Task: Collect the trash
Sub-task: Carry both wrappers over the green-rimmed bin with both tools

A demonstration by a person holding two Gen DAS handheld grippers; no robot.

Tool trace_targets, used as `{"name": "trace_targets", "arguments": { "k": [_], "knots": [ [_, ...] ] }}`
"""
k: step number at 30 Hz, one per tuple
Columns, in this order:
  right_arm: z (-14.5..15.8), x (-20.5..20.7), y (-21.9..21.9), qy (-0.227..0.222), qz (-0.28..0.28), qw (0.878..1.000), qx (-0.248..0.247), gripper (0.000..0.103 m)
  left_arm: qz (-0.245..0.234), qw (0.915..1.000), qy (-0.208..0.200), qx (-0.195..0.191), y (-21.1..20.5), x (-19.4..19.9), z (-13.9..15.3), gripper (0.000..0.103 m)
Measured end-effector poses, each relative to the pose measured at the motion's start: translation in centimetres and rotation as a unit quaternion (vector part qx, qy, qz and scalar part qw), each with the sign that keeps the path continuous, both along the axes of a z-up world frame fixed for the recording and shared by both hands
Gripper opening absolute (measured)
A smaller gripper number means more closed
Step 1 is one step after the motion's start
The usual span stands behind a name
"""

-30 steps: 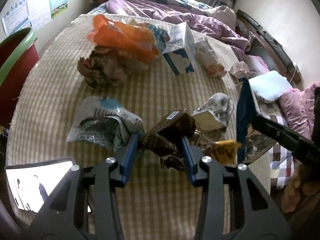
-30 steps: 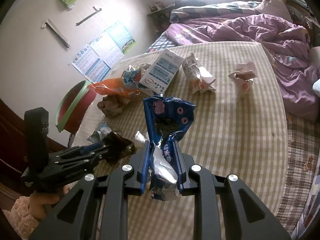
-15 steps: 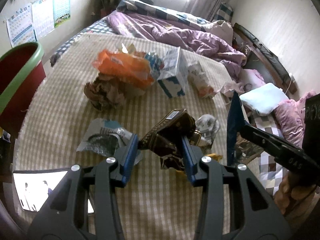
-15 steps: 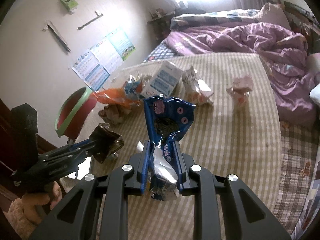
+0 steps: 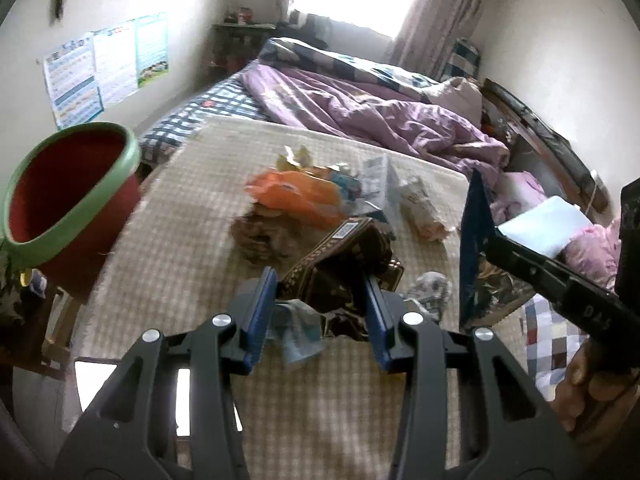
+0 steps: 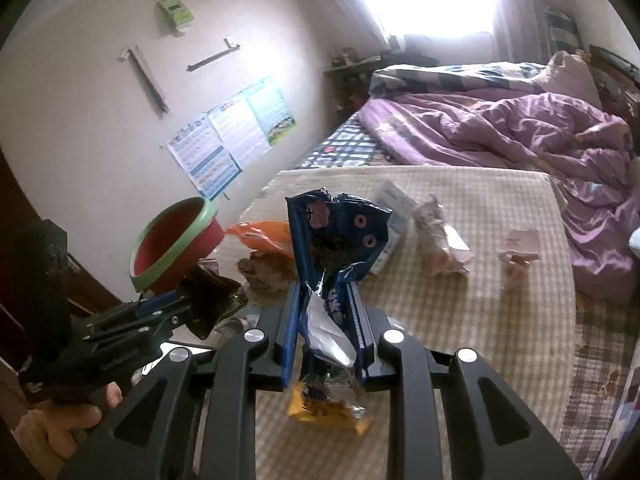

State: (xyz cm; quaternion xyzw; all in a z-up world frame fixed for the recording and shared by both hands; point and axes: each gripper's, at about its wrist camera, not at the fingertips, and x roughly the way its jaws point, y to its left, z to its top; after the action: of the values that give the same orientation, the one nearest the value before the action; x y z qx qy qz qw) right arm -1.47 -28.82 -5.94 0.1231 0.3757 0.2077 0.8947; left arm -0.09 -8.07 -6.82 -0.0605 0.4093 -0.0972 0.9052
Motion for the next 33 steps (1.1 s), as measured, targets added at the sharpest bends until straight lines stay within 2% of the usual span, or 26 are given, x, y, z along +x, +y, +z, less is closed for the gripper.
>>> {"name": "trace_targets", "arguments": {
  "k": [9, 13, 18, 33],
  "knots": [
    [0.7, 0.4, 4.5, -0.011, 0.032, 0.999, 0.001, 0.023, 0.065, 0.9976, -0.023, 0.012, 6.5, -1.0, 1.4, 0.041],
    [1.3, 0.5, 6.9, -0.02, 0.033, 0.999, 0.0, 0.023, 0.077, 0.9965, -0.028, 0.014, 9.5, -0.8, 1.7, 0.041],
    [1.9, 0.6, 9.9, -0.021, 0.033, 0.999, -0.004, 0.023, 0.086, 0.9956, -0.034, 0.011, 13.3, -0.3, 2.1, 0.041],
    [2.8, 0.9, 19.7, -0.031, 0.028, 0.999, -0.017, 0.024, 0.076, 0.9958, -0.05, 0.012, 21.1, 1.3, 2.4, 0.041]
  ]
}}
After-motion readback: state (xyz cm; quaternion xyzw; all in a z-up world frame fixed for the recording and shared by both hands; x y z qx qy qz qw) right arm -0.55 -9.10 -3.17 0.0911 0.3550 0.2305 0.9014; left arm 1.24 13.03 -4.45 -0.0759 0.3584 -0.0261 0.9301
